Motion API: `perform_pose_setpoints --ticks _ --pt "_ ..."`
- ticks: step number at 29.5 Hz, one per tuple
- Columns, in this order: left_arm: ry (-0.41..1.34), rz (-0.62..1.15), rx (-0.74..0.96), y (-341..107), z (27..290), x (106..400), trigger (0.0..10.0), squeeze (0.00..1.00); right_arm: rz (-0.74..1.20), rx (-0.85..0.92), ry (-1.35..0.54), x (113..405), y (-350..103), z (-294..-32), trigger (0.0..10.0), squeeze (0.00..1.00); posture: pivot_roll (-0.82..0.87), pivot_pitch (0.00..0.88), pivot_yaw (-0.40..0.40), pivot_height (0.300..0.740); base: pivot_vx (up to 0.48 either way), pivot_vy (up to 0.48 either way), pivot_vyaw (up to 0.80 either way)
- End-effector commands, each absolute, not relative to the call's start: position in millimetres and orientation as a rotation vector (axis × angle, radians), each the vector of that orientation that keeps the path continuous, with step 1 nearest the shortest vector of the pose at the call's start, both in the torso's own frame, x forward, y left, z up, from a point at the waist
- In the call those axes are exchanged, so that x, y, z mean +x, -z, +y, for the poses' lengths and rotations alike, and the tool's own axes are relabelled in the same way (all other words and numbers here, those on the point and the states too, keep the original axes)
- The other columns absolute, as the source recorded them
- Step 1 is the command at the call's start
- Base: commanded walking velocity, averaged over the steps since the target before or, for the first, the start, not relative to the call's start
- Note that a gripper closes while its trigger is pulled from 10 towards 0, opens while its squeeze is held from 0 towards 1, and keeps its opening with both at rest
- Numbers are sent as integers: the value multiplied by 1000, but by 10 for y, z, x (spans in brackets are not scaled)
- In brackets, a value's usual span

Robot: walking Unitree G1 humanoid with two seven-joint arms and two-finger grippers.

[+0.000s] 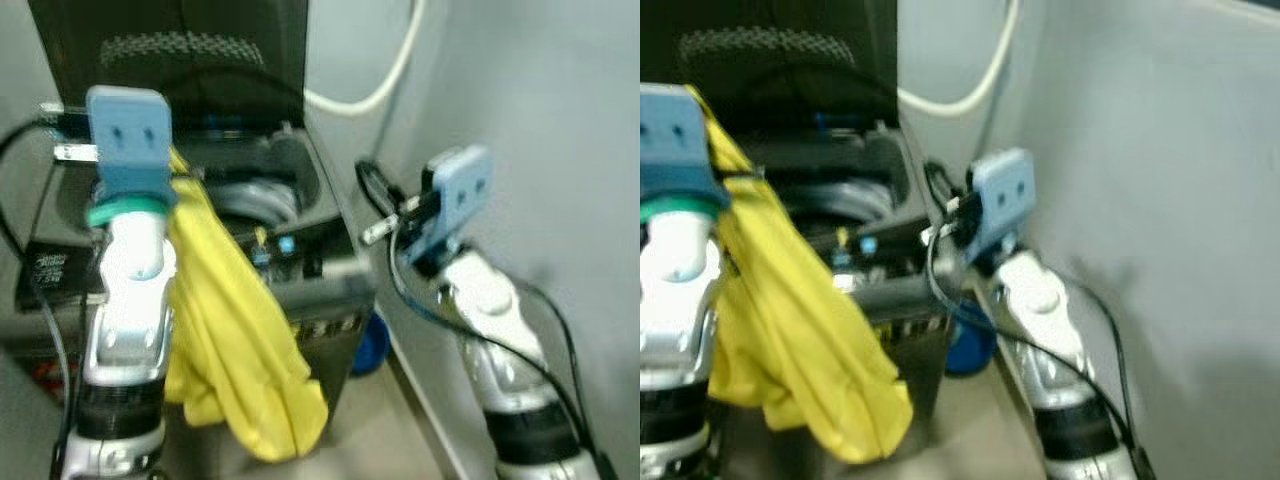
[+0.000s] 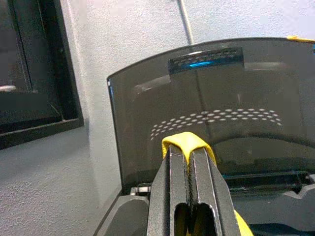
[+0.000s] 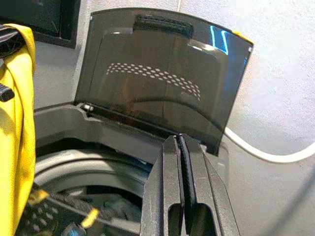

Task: Clothes washing

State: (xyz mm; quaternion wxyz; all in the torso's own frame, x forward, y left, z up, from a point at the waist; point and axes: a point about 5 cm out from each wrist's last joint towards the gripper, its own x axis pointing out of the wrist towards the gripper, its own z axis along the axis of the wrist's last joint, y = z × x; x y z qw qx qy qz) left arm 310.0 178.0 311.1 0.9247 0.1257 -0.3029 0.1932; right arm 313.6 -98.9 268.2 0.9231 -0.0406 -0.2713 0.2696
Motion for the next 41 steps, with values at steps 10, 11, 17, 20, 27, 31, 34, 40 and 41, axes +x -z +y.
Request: perform_pose_setpoints --ticks 10,11,17,20,27,31,34,40,41 --pt "-355 -605 273 -3089 1727 3142 10000 0 -556 -78 -551 3126 -2664 -986 10000 0 123 1 -8 740 0 0 0" --pt "-355 -605 273 -3089 1727 3142 10000 0 -556 -78 -551 3126 -2664 -986 10000 0 123 1 -8 740 0 0 0" --pt "-87 -661 321 -3200 1517 3155 10000 0 -569 -79 -563 3125 -2683 -987 10000 0 123 1 -8 740 0 0 0" --pt "38 -744 322 -3442 1441 3157 10000 0 -553 -83 -754 3037 -2689 -943 10000 0 141 6 -16 740 0 0 0" --pt "241 -782 238 -3821 1281 3330 10000 0 -450 -87 -1103 2840 -2558 -834 10000 0 134 23 -13 740 0 0 0" --pt "279 -791 226 -3897 1235 3368 10000 0 -427 -94 -1106 2861 -2499 -800 10000 0 134 23 -13 740 0 0 0" --pt "412 -775 162 -4106 1070 3532 10000 0 -374 -94 -978 3003 -2333 -650 10000 0 143 49 7 740 0 0 0" --pt "574 -743 128 -4128 819 3557 10000 0 -365 -37 -593 3286 -2383 -688 10000 0 140 53 32 740 0 0 0" --pt "574 -743 128 -4128 819 3557 10000 0 -365 -37 -593 3286 -2383 -688 10000 0 140 53 32 740 0 0 0"
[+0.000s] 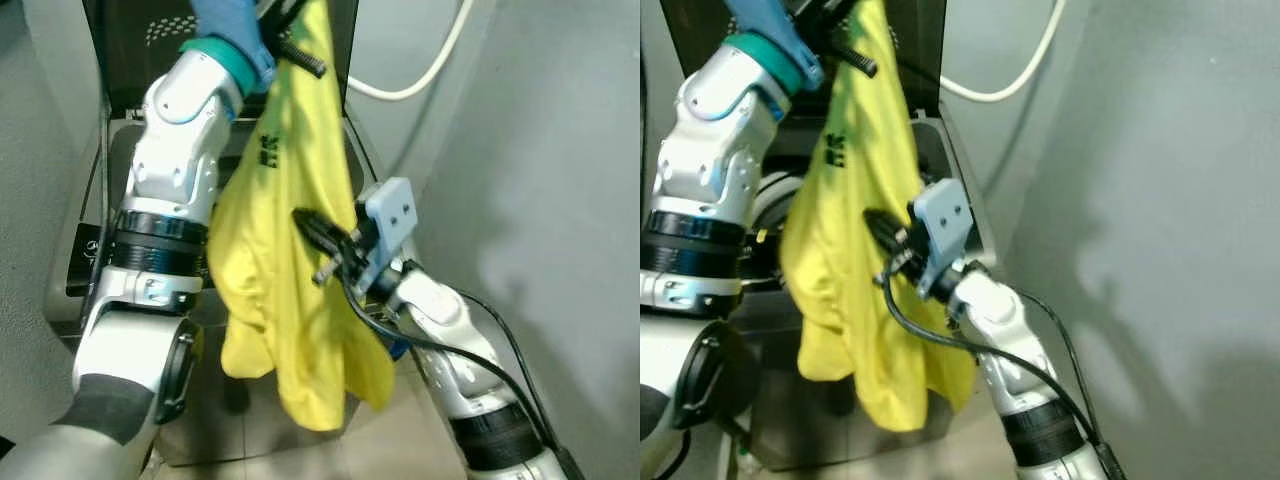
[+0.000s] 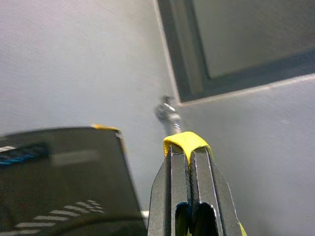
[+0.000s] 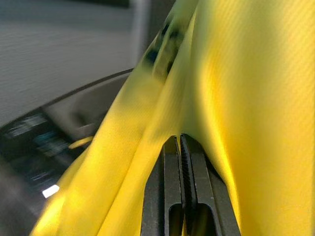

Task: Clothes washing

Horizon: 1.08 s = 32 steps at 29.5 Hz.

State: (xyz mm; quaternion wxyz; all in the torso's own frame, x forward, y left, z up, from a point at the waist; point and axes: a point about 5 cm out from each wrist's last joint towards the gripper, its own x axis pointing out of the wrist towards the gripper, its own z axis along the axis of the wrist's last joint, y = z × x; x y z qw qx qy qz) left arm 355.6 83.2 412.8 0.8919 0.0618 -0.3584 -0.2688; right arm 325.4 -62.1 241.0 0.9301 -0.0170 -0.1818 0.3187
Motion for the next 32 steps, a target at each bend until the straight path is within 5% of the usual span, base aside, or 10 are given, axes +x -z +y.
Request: perform_pose_setpoints --ticks 1,8,11,19,28,32 --pt "593 -749 132 -4127 782 3549 10000 0 -377 -52 -536 3312 -2411 -739 10000 0 138 52 42 740 0 0 0" --pt "671 -772 123 -4176 665 3565 10000 0 -390 -65 -617 3226 -2448 -773 10000 0 132 44 54 740 0 0 0" --pt "679 -788 107 -4248 660 3590 10000 0 -349 -129 -873 3060 -2314 -538 10000 0 119 36 49 740 0 0 0" --pt "663 -801 107 -4271 694 3607 10000 0 -278 -256 -994 3163 -2210 -248 10000 0 127 40 27 740 0 0 0" --pt "588 -840 103 -4284 856 3580 10000 0 -315 -435 -743 3651 -2515 -5 10000 0 142 47 -16 740 0 0 0" --pt "271 -832 79 -4236 1290 3662 10000 0 -393 -468 -563 3862 -2869 -125 10000 0 155 50 -43 740 0 0 0"
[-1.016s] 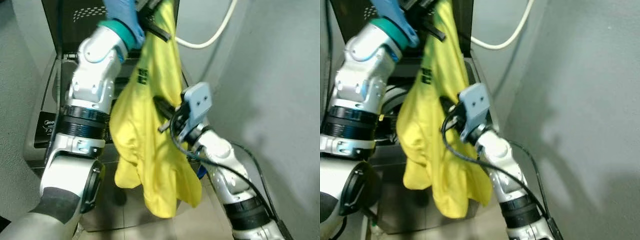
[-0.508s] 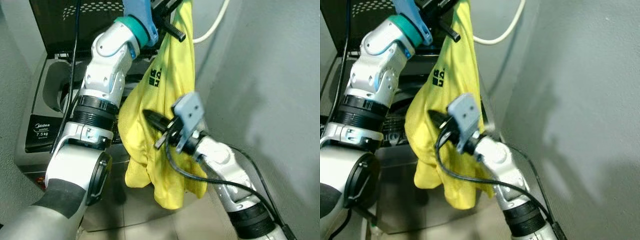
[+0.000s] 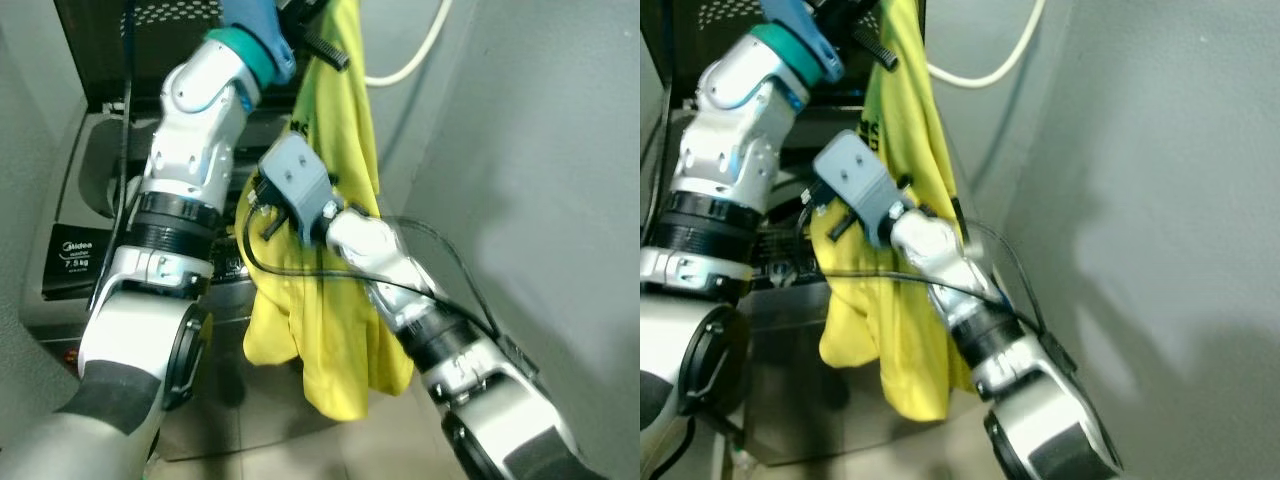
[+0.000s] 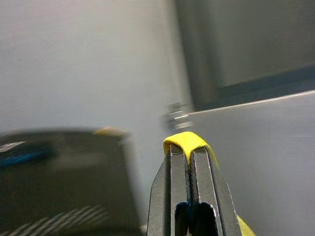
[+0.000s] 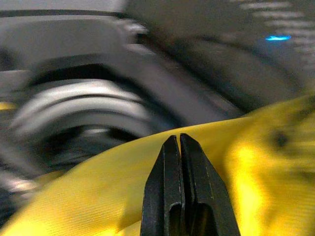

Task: Clothes washing

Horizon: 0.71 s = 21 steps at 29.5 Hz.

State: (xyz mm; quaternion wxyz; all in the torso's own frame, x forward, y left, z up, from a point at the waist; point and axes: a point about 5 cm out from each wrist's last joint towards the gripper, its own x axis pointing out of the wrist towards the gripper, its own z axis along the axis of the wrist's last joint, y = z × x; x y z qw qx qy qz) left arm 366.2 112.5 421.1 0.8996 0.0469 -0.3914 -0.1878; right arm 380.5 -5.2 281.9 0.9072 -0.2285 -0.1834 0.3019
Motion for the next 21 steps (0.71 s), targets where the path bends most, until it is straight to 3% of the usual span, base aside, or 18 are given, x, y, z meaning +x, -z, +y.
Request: perform_pose_setpoints --ticks 1,2,4,5,6,13,14,15,16,18,21 --pt "136 -812 73 -4210 1481 3703 10000 0 -429 -463 -518 3895 -2977 -177 10000 0 161 51 -53 740 0 0 0" --pt "136 -812 73 -4210 1481 3703 10000 0 -429 -463 -518 3895 -2977 -177 10000 0 161 51 -53 740 0 0 0" --pt "-114 -786 102 -4147 1895 3722 10000 0 -548 -425 -441 3911 -3233 -249 10000 0 165 51 -57 740 0 0 0" --pt "-114 -786 102 -4147 1895 3722 10000 0 -548 -425 -441 3911 -3233 -249 10000 0 165 51 -57 740 0 0 0" --pt "-206 -777 107 -4115 2067 3706 10000 0 -618 -405 -390 3906 -3369 -266 10000 0 165 51 -57 740 0 0 0" --pt "-287 -748 175 -3983 2194 3690 10000 0 -765 -377 -263 3856 -3595 -236 10000 0 167 49 -59 740 0 0 0" --pt "-240 -693 187 -3890 2122 3743 10000 0 -779 -370 -251 3845 -3583 -216 10000 0 167 48 -55 740 0 0 0" --pt "-45 -427 228 -3509 1880 3950 10000 0 -595 -492 -440 3898 -3229 -22 10000 0 165 47 -44 740 0 0 0" --pt "-45 -427 228 -3509 1880 3950 10000 0 -595 -492 -440 3898 -3229 -22 10000 0 165 47 -44 740 0 0 0" --pt "136 -265 165 -3272 1701 4019 10000 0 -527 -632 -569 3881 -2934 50 10000 0 160 47 -36 740 0 0 0" --pt "194 -199 98 -3215 1666 4043 10000 0 -497 -593 -607 3878 -2824 13 10000 0 160 45 -30 740 0 0 0"
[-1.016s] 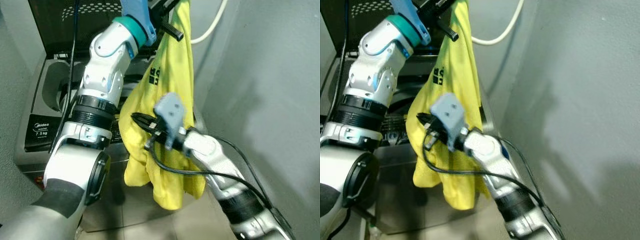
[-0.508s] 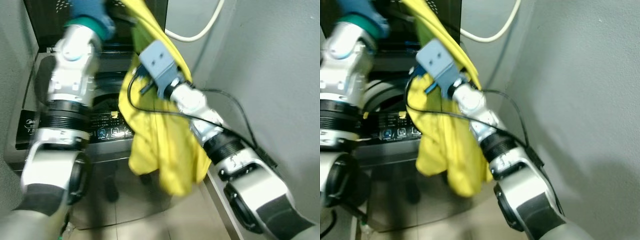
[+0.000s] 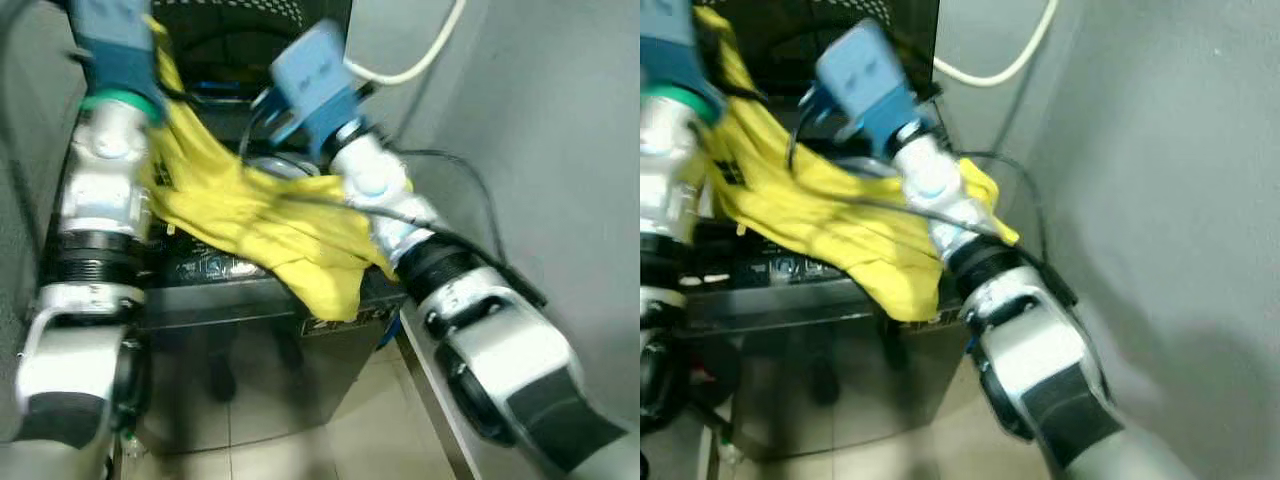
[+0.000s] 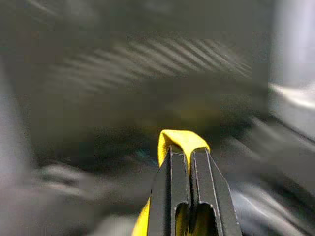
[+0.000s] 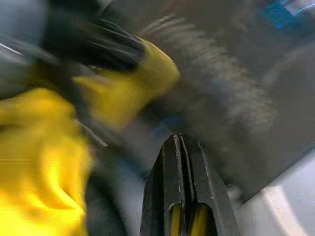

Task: Clothes washing

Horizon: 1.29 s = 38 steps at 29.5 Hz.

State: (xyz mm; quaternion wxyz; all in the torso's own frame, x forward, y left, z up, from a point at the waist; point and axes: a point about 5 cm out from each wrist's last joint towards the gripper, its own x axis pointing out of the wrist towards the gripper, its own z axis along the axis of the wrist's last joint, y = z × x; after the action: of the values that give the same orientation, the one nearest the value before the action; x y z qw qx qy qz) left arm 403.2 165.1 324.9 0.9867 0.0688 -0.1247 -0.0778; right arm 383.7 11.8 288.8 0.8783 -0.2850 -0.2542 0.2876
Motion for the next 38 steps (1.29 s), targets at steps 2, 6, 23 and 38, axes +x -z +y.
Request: perform_pose_setpoints --ticks 2,6,23,38 --pt "208 -184 70 -3231 1687 4060 10000 0 -495 -510 -585 3896 -2846 -73 10000 0 155 45 -22 740 0 0 0" --pt "243 -182 67 -3274 1717 4079 10000 0 -547 -332 -501 3922 -2984 -278 10000 0 155 43 -11 740 0 0 0" --pt "449 -148 335 -3240 1721 4070 10000 1000 -763 12 101 3548 -3076 -1921 10000 0 118 51 35 740 0 0 0" --pt "715 -242 327 -3209 1819 3744 10000 1000 -604 -260 368 3357 -2975 -2699 10000 0 73 38 30 740 0 0 0"
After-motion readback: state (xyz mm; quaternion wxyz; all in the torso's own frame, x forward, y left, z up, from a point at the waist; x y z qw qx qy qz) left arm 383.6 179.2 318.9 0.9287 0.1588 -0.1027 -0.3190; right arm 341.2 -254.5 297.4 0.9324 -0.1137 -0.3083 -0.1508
